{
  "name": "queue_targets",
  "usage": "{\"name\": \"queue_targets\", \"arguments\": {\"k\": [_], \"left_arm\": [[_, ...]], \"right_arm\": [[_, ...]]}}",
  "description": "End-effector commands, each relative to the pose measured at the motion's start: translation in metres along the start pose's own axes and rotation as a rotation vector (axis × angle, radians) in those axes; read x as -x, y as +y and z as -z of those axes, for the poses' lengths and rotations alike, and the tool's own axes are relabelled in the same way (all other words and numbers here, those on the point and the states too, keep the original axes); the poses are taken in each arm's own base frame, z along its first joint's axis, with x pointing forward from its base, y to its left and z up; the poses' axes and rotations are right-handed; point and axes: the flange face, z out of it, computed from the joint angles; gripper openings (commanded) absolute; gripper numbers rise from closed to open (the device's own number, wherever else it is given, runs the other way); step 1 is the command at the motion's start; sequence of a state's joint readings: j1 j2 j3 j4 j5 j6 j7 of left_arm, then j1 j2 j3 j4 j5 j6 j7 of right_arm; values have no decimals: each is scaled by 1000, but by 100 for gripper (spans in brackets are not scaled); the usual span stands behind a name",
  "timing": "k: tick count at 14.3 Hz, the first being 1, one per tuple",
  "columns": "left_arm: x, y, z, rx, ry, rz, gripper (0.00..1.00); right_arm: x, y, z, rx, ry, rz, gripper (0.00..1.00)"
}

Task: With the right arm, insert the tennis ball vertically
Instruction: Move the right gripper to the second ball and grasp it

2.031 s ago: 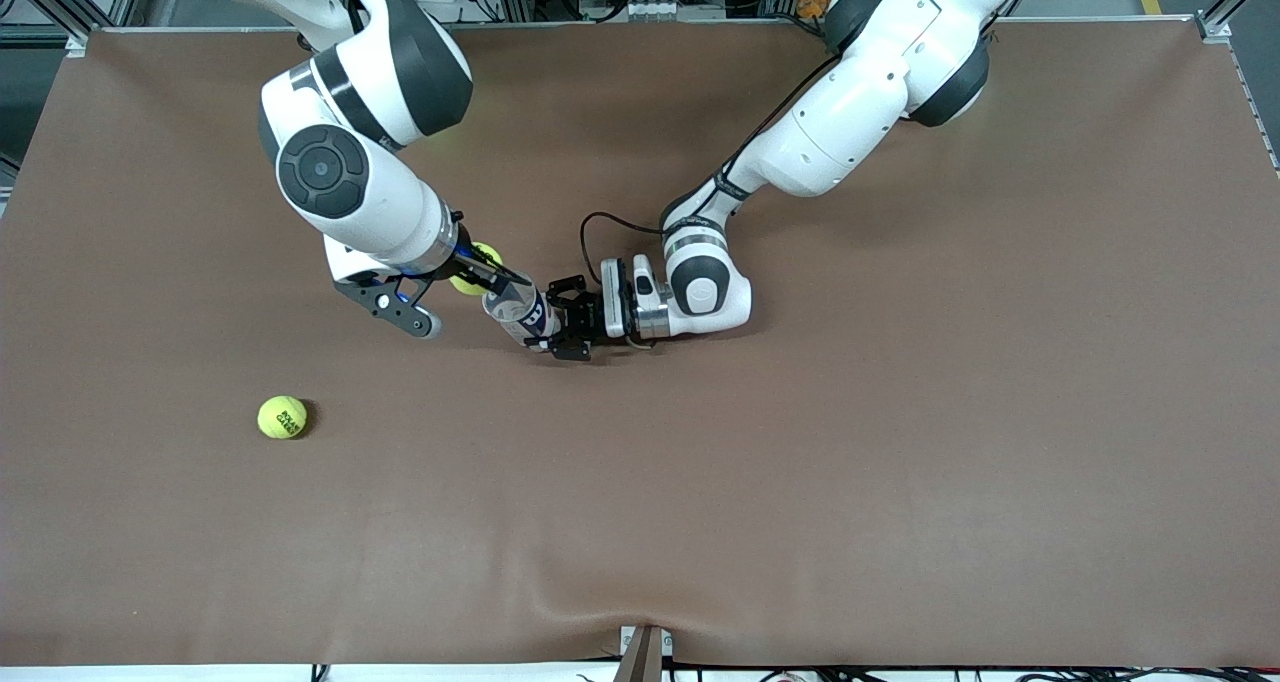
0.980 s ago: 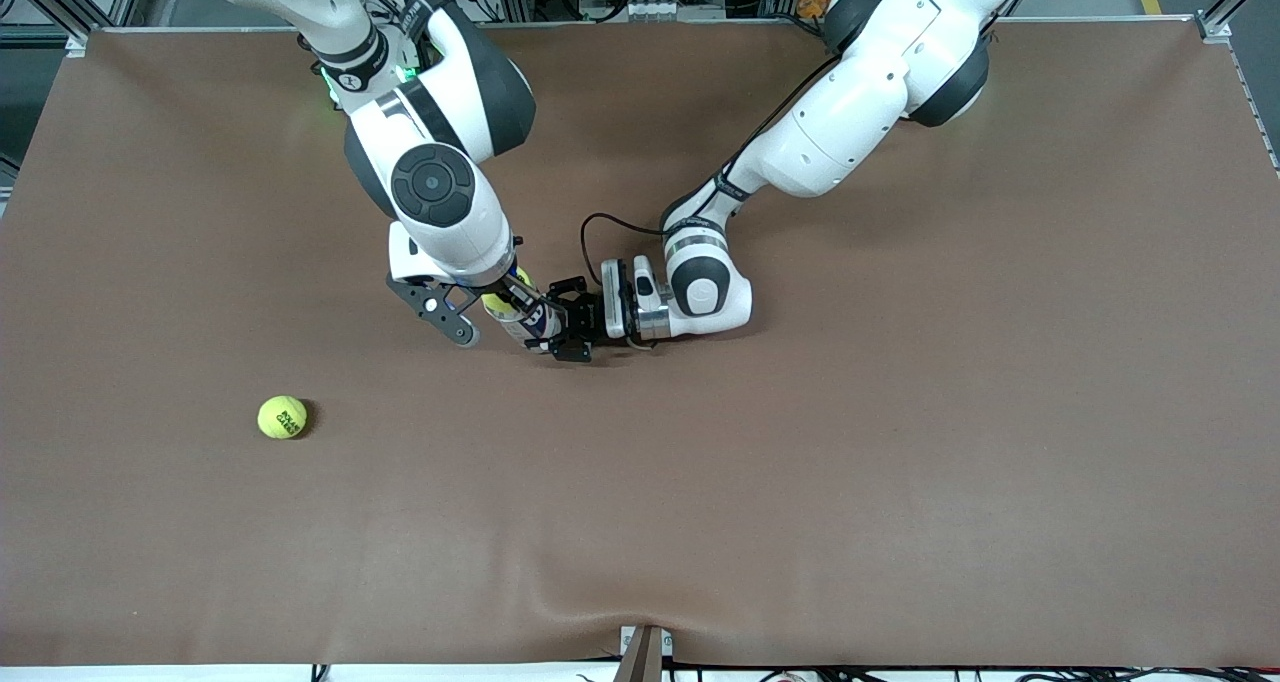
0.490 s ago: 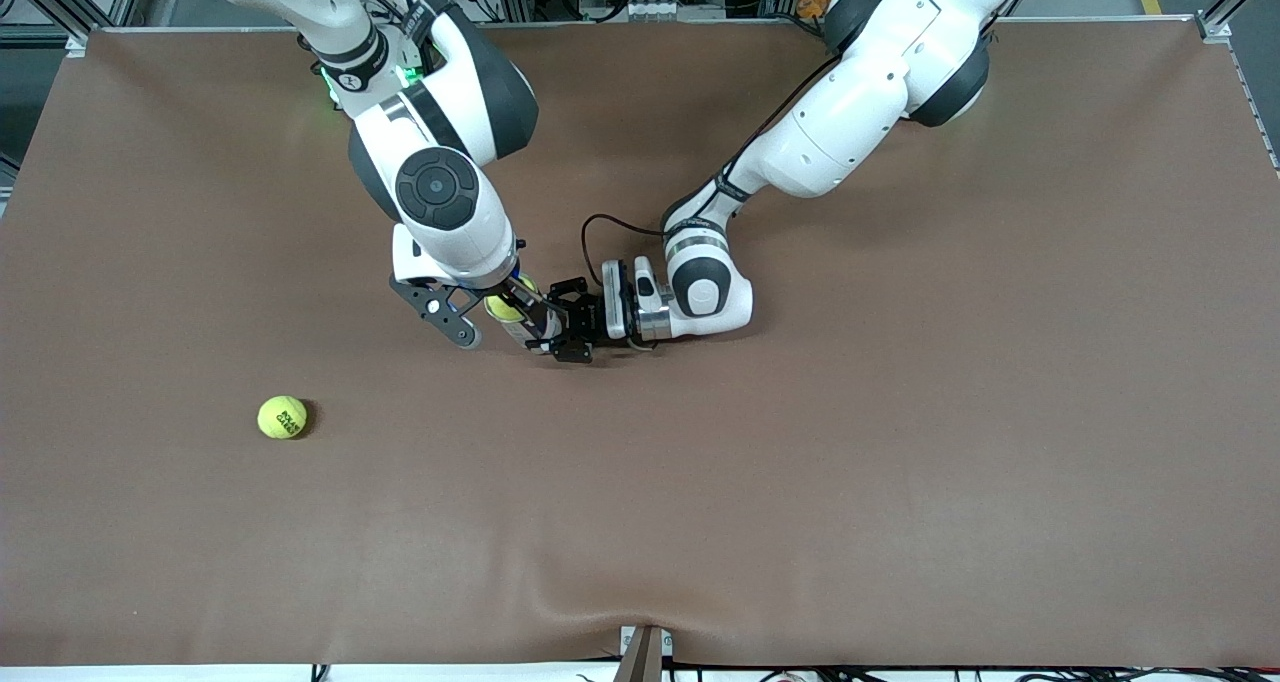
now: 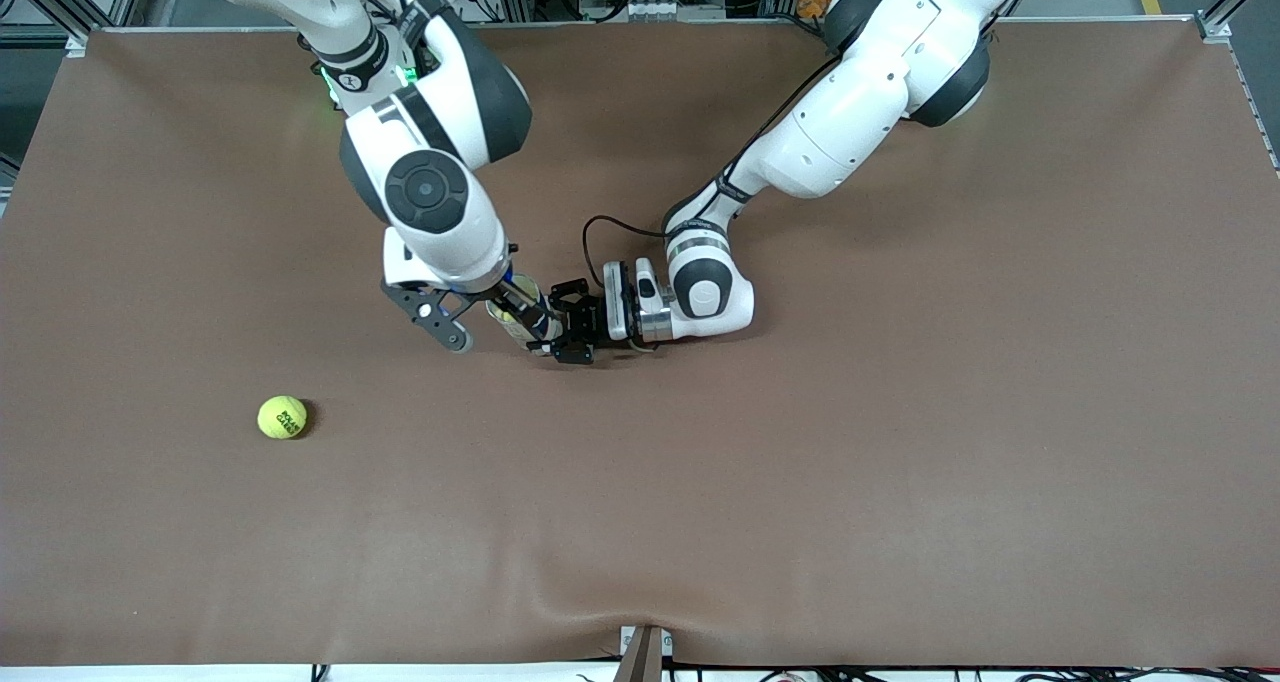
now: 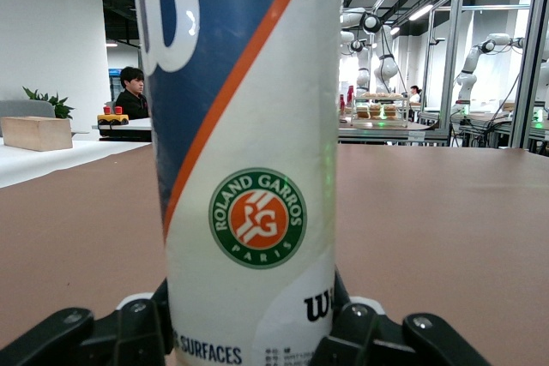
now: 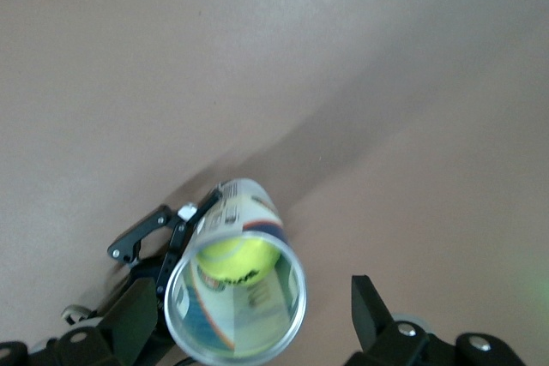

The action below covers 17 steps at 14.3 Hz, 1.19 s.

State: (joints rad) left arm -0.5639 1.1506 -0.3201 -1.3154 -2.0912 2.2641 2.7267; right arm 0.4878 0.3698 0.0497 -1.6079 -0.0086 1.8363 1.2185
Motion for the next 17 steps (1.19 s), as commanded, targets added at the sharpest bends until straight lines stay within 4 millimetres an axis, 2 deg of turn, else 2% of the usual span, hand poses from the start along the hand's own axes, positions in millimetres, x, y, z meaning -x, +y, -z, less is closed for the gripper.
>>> {"name": "queue_targets", "arguments": {"k": [1,3,5,8,10,14,17], "left_arm": [[13,-3,4,-31,-12,-69,64],[13,-3,4,-31,-12,-70,65],[13,-3,4,-31,-12,-72,66],[13,-3,4,-32,-12,-86,68],[13,-3,5,-32,-14,-86,69],[11,-3,4,-28,-14,-104,69],[12,-4,5,-28,-16,-107,70]], "right_arm": [[-42,26,12,12,-8,55,100],[-73,47,12,29,-28,102,100],[-113,72,9,37,-50,160,100],[-187,123,-11,34,-96,281,100],[-228,153,-29,28,-116,370,100],[-279,183,-66,32,-96,470,100],[-309,190,-101,7,-61,586,100]]}}
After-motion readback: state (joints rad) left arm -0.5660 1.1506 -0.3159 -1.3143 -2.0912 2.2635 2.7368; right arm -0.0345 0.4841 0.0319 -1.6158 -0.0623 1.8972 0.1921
